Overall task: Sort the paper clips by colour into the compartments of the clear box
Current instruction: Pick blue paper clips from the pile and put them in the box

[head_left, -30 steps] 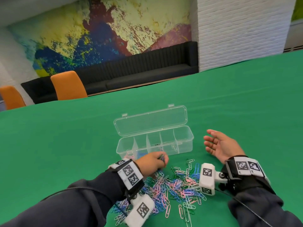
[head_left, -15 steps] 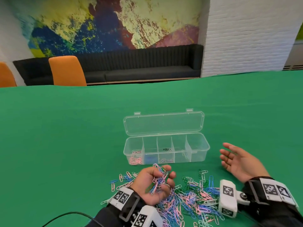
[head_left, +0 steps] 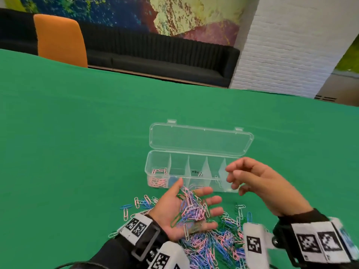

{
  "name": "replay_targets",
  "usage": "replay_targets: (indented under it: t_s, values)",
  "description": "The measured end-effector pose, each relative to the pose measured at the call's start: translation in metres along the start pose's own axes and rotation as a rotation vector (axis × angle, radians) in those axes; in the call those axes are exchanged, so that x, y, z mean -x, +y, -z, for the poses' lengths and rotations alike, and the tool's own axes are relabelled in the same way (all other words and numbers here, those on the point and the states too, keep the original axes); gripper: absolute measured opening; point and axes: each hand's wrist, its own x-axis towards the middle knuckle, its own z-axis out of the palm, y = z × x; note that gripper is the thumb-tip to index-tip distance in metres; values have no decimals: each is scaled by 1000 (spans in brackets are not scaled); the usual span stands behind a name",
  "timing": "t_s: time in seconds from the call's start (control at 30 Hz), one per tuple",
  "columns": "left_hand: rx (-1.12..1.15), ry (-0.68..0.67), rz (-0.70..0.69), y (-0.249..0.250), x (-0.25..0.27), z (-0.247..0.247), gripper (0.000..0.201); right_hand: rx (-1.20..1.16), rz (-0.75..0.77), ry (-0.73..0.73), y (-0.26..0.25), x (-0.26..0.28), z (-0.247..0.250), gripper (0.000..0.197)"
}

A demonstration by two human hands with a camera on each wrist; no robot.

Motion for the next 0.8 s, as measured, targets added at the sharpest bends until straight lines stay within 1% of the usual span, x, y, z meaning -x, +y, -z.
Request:
replay_targets:
  t_s: [0.07,0.1,0.17,0.27,0.3,0.37,0.43,0.53,0.63,0.73,0.8]
  values:
    - [21,-20,4,2,0,3,71,223,9,-88,-5,1,-16,7]
    - [30,-40,9,2,1,4,66,315,8,-132,-8,3,-21,4]
    - [21,-104,11,3,3,4,55,410,0,-184,-12,7,-30,4]
    - [24,-177,-11,5,5,5,46,523,-17,-193,-17,11,-43,1]
    - [33,-192,-16,6,5,5,44,565,-12,-181,-18,11,-46,4]
    - [63,-206,-28,7,6,5,41,684,8,-159,-17,12,-51,10]
    - [82,-203,-52,7,7,5,41,794,39,-145,-15,10,-56,9]
    - [97,-191,-91,6,9,5,47,885,52,-137,-14,6,-65,8]
    - [111,-203,-83,7,10,5,64,973,57,-130,-12,2,-70,9]
    - [140,-222,-68,7,12,4,80,1082,74,-88,-12,-2,-76,16]
    - [187,-228,-67,8,12,5,84,1103,73,-71,-11,-5,-80,20]
